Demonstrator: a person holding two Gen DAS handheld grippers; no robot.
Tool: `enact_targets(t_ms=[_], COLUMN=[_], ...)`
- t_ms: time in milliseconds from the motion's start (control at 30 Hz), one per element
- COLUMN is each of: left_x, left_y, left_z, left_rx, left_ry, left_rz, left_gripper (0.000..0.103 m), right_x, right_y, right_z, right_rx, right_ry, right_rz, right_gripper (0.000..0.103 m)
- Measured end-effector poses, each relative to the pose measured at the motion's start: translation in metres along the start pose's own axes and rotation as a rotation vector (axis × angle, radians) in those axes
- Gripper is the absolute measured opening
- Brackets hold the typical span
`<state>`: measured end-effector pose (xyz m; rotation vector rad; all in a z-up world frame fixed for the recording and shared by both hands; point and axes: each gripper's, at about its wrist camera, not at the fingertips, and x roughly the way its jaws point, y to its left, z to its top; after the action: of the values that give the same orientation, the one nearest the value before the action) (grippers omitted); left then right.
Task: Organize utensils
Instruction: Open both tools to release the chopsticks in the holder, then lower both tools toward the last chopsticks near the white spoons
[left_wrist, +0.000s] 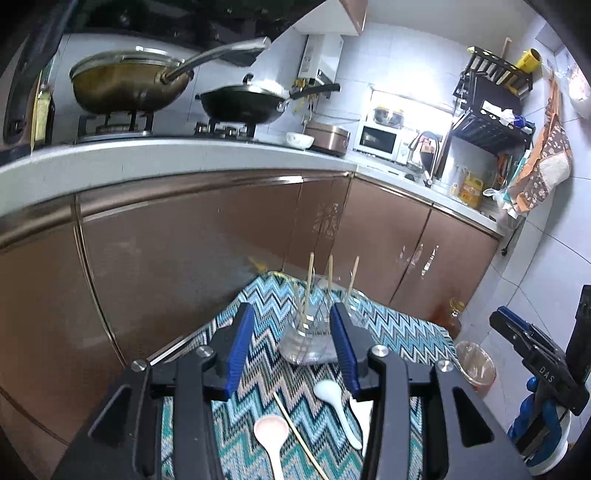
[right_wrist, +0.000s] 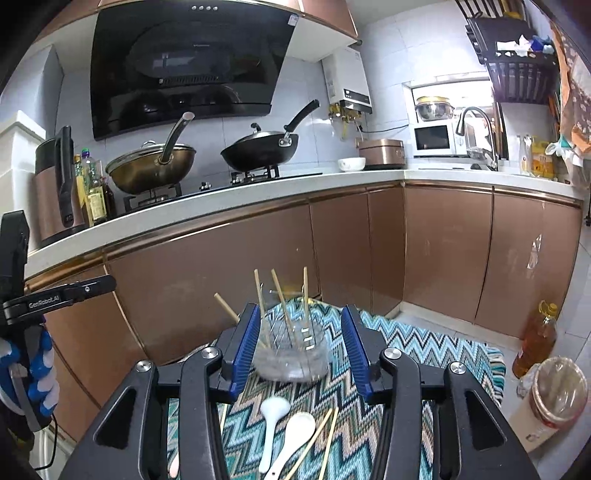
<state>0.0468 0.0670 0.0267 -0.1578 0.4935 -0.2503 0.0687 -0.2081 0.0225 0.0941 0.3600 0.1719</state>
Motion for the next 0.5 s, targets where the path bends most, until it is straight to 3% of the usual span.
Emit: enact_targets(t_ms=[500], left_x=[0.013], left_y=[-0.005], left_z=[-0.020], left_rx=[0.031], left_ry=[0.105], left_rz=[-0.013], left_gripper=[0.041], right_x=[-0.014], right_y=[-0.026], right_z=[-0.025], right_rx=[0.015], right_ry=[0.069], right_rz=[-0.032], right_gripper=[0.045])
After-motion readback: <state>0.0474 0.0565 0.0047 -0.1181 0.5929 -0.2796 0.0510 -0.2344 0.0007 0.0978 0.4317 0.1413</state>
